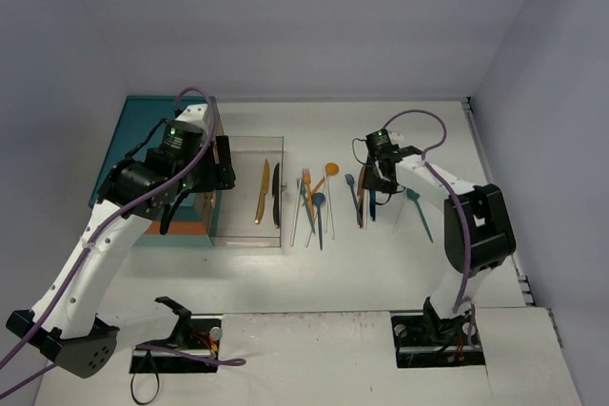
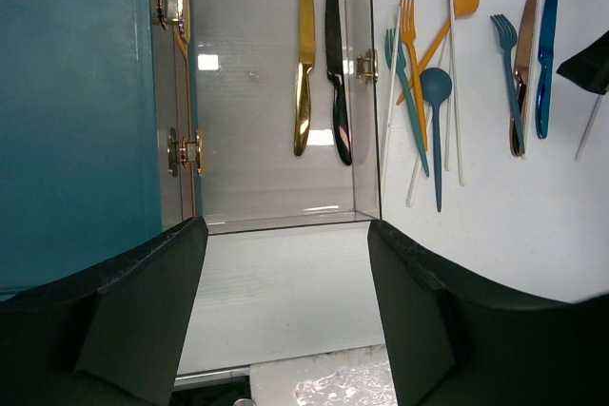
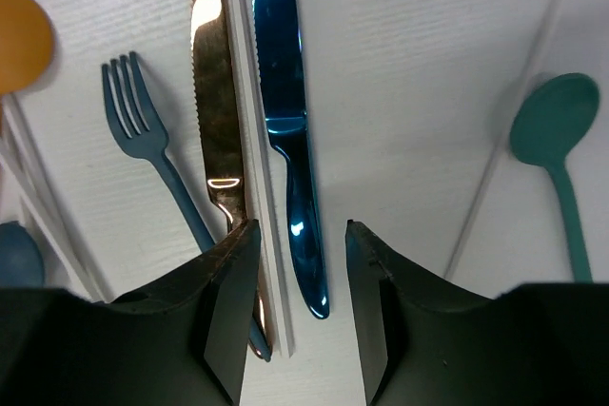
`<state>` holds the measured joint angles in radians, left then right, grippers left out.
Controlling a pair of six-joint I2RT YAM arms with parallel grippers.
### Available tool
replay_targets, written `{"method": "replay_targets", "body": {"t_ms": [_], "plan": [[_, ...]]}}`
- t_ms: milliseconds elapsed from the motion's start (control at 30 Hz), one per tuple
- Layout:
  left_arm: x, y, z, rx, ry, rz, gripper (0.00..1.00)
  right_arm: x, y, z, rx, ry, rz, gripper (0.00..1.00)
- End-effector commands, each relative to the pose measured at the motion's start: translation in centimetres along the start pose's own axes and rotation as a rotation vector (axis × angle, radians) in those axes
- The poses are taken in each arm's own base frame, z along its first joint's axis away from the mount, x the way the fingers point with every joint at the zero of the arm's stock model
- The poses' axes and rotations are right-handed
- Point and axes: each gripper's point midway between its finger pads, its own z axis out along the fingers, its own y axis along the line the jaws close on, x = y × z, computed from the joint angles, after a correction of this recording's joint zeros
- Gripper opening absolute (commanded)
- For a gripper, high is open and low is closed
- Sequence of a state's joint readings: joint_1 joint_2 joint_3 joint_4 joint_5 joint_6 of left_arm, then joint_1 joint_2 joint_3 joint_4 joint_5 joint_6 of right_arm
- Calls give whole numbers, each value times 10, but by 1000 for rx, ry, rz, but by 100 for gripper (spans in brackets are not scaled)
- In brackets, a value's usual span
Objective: Sort the eating utensils into containers
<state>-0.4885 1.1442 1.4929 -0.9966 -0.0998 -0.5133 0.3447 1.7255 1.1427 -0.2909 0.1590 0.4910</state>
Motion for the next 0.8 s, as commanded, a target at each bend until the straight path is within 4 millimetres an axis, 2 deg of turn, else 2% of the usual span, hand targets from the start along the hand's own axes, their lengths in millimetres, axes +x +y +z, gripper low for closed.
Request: {"method": "replay_targets", "body": {"t_ms": [0,200,433,567,767], "plan": [[-8,-3,-5,24,-40,-26,65,-2,12,11,-35,37,-44,38],[-6,-2,-7,26,-42,-26,65,-3,9,28,-9,59,-53,34],[-4,0,-9,24,-44,-25,65,-2,-6,39,24,78,-53,32],[-4,0,-9,28,-44,-25,65,-6,-2,30,-11,67,-64,29],[-4,-2,-6,27,-35,-26,66,-30,3,2,-55,-15,-56,33]]}}
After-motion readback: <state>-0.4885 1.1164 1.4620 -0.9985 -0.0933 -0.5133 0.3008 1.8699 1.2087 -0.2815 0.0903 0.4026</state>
